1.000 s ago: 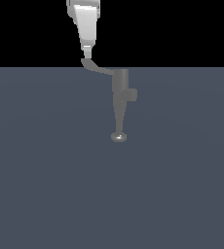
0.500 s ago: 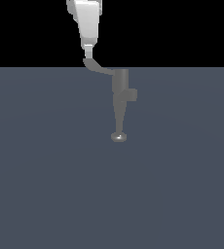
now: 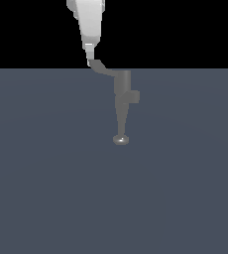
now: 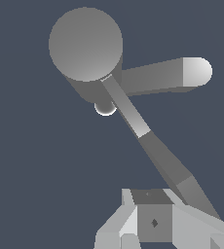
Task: Turn on the faucet by rotating a designated handle.
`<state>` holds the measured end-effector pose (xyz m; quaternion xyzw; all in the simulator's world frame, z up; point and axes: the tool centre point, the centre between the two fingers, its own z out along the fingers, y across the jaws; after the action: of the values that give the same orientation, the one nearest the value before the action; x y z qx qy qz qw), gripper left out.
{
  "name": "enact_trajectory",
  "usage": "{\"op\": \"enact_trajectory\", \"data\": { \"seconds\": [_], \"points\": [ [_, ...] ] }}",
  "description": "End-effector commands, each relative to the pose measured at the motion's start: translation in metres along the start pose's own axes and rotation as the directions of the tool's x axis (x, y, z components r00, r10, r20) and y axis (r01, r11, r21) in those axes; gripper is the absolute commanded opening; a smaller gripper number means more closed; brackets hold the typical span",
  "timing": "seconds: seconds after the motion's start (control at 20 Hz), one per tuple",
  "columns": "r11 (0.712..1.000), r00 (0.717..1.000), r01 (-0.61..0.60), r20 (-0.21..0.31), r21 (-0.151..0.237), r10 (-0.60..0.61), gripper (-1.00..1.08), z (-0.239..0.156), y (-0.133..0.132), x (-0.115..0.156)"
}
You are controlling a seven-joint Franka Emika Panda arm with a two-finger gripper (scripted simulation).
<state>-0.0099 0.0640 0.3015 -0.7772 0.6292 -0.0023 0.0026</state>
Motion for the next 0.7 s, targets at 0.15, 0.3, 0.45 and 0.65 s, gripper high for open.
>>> {"op": "enact_trajectory", "data": {
  "seconds": [0.15, 0.3, 0.45, 0.65],
  "points": [
    [1.000, 1.000, -0.001, 0.000, -0.001, 0.001, -1.00, 0.000, 0.013, 0.013],
    [1.000, 1.000, -0.001, 0.000, -0.002, 0.001, -1.00, 0.001, 0.023, 0.022],
    [1.000, 1.000, -0.002, 0.000, -0.003, 0.002, -1.00, 0.001, 0.032, 0.032],
    [1.000, 1.000, -0.002, 0.000, -0.005, 0.002, -1.00, 0.001, 0.046, 0.045]
  ]
}}
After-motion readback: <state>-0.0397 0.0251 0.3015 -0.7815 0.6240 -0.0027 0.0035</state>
